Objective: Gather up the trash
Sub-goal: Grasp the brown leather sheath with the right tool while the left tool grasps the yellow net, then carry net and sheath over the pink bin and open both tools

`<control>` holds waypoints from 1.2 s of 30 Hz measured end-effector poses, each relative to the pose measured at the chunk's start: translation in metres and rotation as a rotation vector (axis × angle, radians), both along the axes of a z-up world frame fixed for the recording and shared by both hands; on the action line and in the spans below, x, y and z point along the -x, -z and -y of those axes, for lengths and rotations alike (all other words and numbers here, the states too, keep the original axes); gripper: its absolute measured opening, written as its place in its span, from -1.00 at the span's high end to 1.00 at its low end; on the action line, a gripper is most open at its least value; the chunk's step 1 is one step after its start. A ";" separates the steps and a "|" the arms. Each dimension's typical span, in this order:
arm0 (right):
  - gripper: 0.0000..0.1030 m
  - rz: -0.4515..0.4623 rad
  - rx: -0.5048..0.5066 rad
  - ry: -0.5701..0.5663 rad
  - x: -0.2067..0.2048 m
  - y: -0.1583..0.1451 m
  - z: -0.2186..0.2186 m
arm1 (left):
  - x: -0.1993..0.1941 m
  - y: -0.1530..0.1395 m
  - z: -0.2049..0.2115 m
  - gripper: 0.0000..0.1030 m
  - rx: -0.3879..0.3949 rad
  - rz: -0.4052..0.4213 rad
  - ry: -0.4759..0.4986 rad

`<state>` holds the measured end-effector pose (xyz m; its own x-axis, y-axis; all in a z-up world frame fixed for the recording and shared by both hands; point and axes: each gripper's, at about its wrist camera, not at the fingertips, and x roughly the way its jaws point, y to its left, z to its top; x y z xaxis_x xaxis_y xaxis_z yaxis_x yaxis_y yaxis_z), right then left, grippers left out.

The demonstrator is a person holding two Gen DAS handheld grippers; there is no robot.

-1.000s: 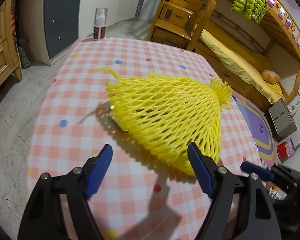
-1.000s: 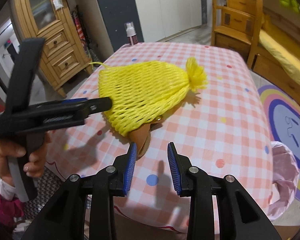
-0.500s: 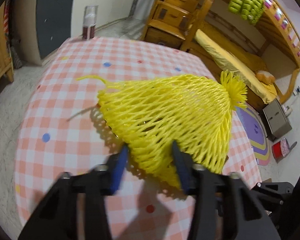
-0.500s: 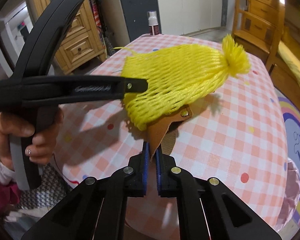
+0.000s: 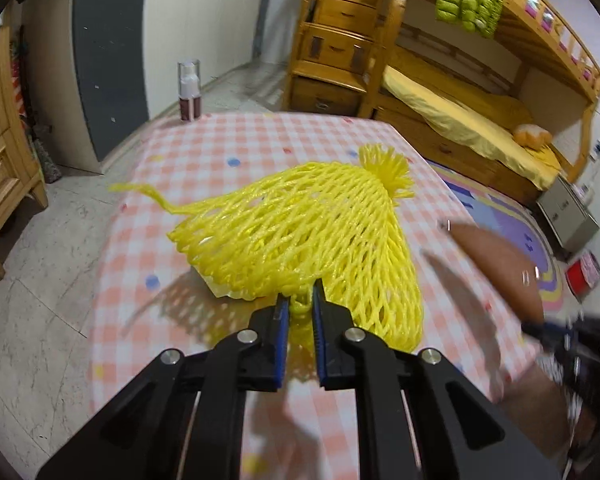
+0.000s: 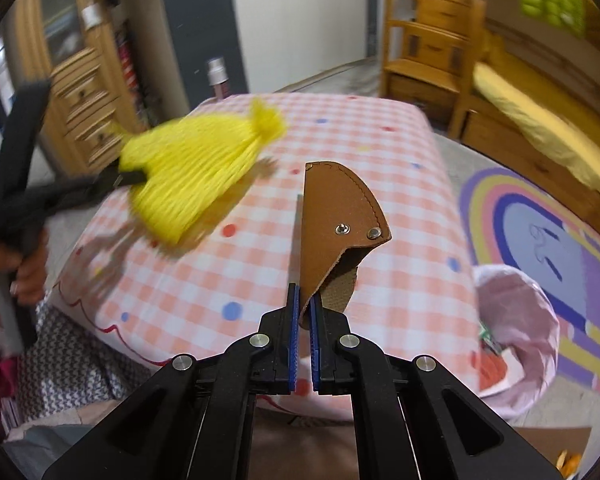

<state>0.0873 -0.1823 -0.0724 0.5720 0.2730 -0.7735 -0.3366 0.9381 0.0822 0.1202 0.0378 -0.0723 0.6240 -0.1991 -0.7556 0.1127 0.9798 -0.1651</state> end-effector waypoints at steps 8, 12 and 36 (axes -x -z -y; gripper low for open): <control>0.91 -0.006 -0.038 0.041 -0.003 -0.002 0.013 | 0.027 0.022 -0.004 -0.07 0.008 -0.075 -0.012; 0.92 -0.020 -0.049 0.034 -0.005 0.003 0.010 | 0.032 0.024 -0.017 -0.08 0.072 -0.091 -0.052; 0.93 0.079 -0.070 0.172 0.005 -0.022 0.058 | 0.019 -0.044 0.089 0.76 -0.157 0.123 0.107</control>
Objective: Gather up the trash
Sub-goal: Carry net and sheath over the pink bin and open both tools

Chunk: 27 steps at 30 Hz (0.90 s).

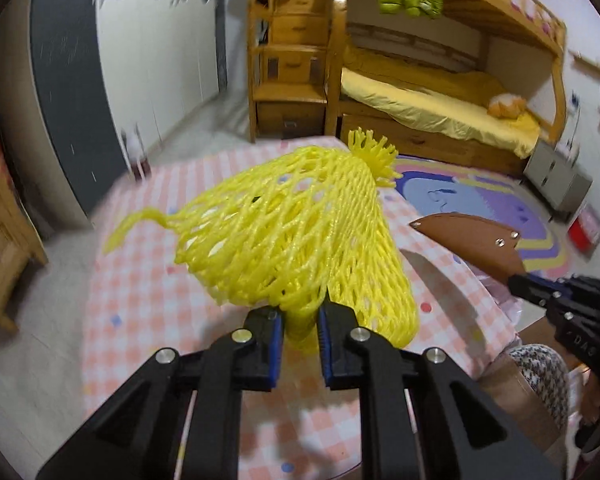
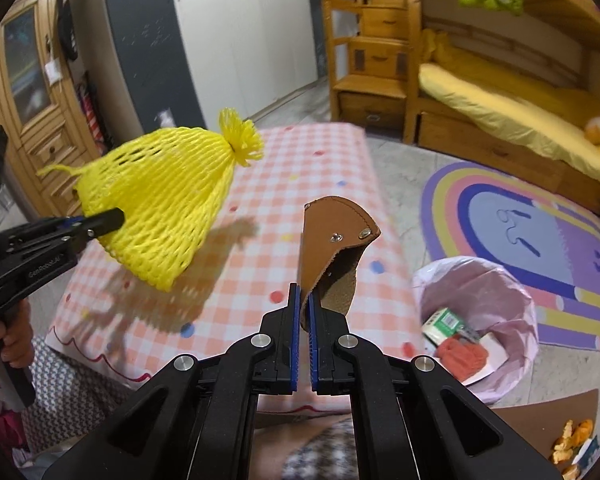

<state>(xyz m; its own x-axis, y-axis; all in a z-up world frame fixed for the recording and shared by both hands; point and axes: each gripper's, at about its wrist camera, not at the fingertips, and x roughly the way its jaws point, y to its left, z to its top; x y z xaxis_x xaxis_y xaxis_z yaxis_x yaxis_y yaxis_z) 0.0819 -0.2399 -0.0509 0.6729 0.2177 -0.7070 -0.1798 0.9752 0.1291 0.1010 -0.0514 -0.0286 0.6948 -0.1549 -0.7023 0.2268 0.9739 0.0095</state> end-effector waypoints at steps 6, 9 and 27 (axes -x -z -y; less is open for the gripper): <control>0.93 0.042 -0.021 0.045 0.009 -0.013 0.025 | 0.003 -0.019 0.037 0.76 -0.040 0.039 0.066; 0.93 0.062 -0.029 0.072 0.015 -0.018 0.039 | 0.002 -0.020 0.055 0.76 -0.039 0.044 0.107; 0.93 -0.073 0.032 0.406 0.032 0.036 0.167 | -0.046 0.043 0.225 0.75 -0.122 -0.103 0.414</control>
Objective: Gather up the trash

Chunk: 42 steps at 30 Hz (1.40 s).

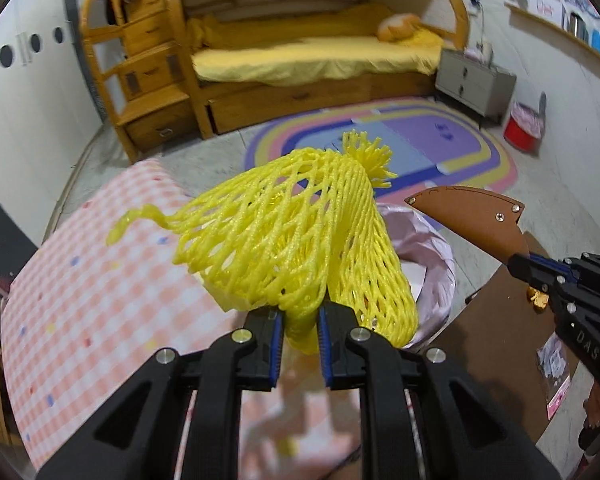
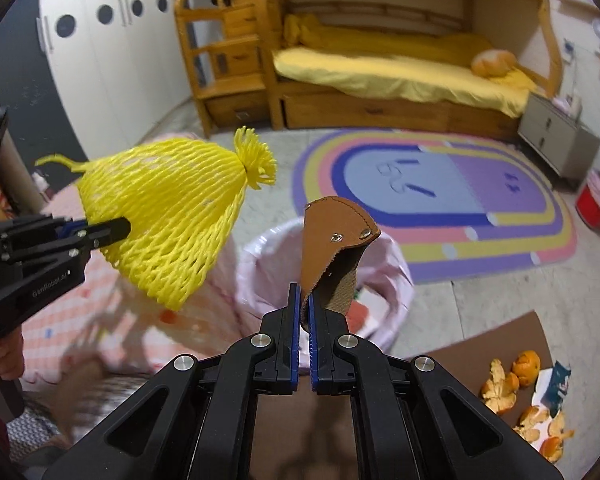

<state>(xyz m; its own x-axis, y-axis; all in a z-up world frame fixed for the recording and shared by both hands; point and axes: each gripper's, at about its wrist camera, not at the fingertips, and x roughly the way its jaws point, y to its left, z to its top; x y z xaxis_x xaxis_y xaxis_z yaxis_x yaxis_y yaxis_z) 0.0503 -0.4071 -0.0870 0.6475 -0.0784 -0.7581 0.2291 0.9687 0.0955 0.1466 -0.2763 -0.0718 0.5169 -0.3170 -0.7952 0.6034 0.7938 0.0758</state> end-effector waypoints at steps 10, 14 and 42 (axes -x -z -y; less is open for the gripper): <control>0.93 -0.083 -0.043 0.033 -0.035 0.037 0.021 | -0.026 0.018 0.049 0.66 -0.065 -0.006 0.045; 0.71 -0.114 -0.055 0.006 -0.053 0.046 0.024 | -0.031 0.016 0.057 -0.42 -0.078 0.030 0.039; -0.79 0.086 -0.090 -0.114 0.030 -0.076 -0.061 | 0.044 -0.069 -0.113 -0.87 0.043 0.107 -0.332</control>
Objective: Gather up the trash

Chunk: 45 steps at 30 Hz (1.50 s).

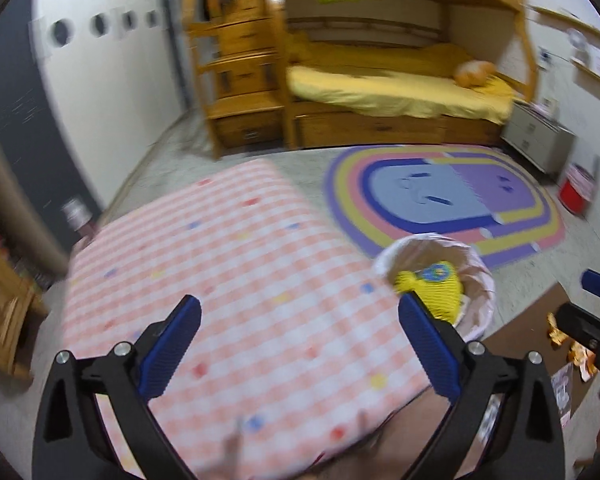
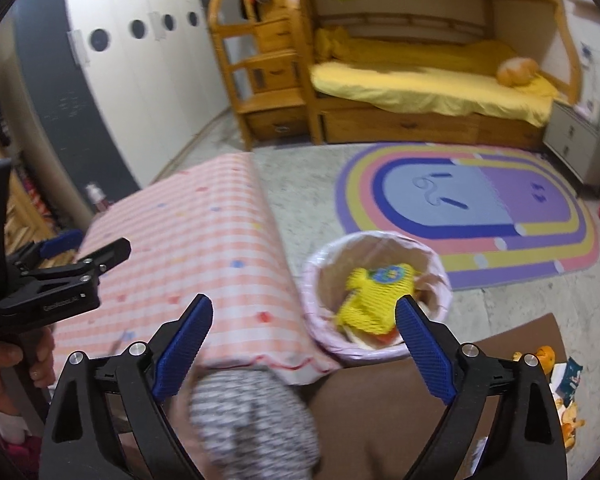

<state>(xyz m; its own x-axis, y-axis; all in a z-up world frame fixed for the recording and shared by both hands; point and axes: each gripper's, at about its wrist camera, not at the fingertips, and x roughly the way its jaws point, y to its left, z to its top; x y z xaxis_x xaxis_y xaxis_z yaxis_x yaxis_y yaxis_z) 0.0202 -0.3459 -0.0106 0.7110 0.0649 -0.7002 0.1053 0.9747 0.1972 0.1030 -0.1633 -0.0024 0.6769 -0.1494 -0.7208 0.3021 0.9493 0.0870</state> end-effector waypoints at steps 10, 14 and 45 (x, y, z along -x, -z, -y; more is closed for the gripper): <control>-0.80 0.076 0.027 -0.182 0.027 -0.053 -0.082 | 0.067 -0.038 -0.092 -0.87 0.047 0.024 -0.209; -0.80 0.082 0.060 -0.228 0.032 -0.058 -0.104 | 0.092 -0.043 -0.122 -0.87 0.068 0.017 -0.263; -0.80 0.066 0.150 -0.257 0.044 -0.056 -0.138 | 0.134 -0.039 -0.172 -0.87 0.022 0.027 -0.365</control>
<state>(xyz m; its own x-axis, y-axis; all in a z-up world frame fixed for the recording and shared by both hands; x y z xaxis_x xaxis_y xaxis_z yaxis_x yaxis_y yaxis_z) -0.0240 -0.2080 0.0453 0.7289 0.1482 -0.6684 -0.1569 0.9865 0.0477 -0.0312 0.0090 0.0364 0.7072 0.0898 -0.7013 -0.0588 0.9959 0.0682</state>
